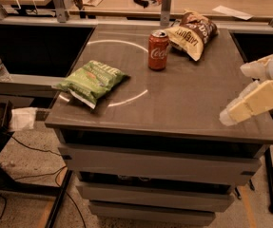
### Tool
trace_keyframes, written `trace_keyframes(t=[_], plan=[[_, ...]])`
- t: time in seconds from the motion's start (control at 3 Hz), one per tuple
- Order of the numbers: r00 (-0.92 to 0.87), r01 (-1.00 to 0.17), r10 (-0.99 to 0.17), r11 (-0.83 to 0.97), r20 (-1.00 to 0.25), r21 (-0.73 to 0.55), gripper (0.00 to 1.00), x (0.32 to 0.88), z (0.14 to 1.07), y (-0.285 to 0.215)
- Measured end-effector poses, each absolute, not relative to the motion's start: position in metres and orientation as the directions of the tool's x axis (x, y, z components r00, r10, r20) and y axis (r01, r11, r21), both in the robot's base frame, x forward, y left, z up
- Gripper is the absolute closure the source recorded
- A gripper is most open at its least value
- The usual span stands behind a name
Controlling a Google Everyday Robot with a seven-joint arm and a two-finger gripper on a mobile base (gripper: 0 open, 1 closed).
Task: Knock coke can over
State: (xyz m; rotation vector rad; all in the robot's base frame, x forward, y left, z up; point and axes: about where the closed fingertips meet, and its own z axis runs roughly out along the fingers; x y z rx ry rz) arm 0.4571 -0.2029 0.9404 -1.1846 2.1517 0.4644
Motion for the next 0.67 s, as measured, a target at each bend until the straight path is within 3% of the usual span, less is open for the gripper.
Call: trace_keyframes(t=[0.67], plan=[[-0.415, -0.785, -0.533, 0.619, -0.738, -0.005, 0.0, 0.4747, 0.9277, -0.2088]])
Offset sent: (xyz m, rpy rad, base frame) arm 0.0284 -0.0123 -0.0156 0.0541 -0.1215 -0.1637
